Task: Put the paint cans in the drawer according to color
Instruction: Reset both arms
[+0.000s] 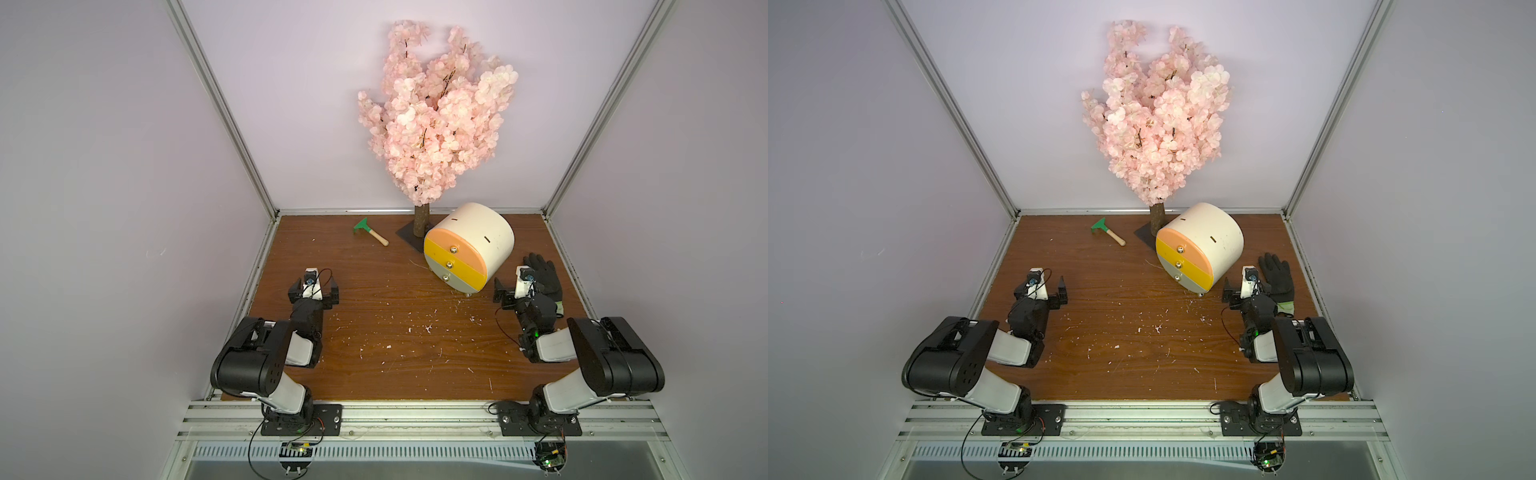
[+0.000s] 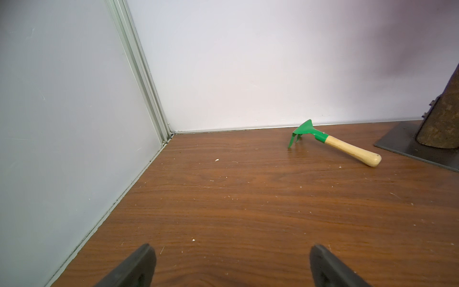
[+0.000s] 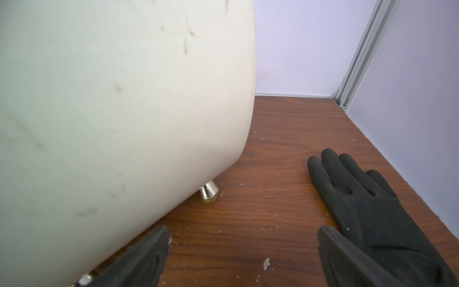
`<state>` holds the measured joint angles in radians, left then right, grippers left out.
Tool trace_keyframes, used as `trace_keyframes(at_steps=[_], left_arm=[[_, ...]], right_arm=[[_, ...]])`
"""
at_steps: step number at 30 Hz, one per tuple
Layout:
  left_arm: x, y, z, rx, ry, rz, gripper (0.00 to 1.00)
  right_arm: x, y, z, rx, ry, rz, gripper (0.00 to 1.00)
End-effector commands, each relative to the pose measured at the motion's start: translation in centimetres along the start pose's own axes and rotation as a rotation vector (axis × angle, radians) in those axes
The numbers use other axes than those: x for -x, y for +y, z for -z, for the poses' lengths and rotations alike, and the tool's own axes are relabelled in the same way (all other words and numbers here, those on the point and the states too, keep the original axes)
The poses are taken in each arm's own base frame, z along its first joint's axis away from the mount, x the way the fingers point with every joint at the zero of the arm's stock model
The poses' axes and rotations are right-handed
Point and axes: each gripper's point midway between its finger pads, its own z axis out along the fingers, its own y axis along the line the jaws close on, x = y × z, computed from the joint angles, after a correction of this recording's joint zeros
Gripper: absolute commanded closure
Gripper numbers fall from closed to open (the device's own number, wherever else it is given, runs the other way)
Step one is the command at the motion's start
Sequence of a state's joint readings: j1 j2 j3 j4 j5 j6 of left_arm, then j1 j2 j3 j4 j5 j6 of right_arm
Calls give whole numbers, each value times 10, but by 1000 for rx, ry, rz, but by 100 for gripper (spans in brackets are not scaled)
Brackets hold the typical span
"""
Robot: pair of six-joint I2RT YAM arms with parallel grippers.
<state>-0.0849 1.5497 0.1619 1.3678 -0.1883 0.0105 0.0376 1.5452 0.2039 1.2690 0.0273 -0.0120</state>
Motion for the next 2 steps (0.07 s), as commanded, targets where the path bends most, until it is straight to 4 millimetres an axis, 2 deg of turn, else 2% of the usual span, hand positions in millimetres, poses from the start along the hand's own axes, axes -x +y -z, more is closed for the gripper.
trace_keyframes(at_steps=[1,2], left_arm=[[6,6,-4,23,-18,14,0],[6,6,-4,24,-19,14,1]], right_arm=[[18,-4,-2,-20,-66,-4,1],[18,-4,-2,-20,-65,-4,1]])
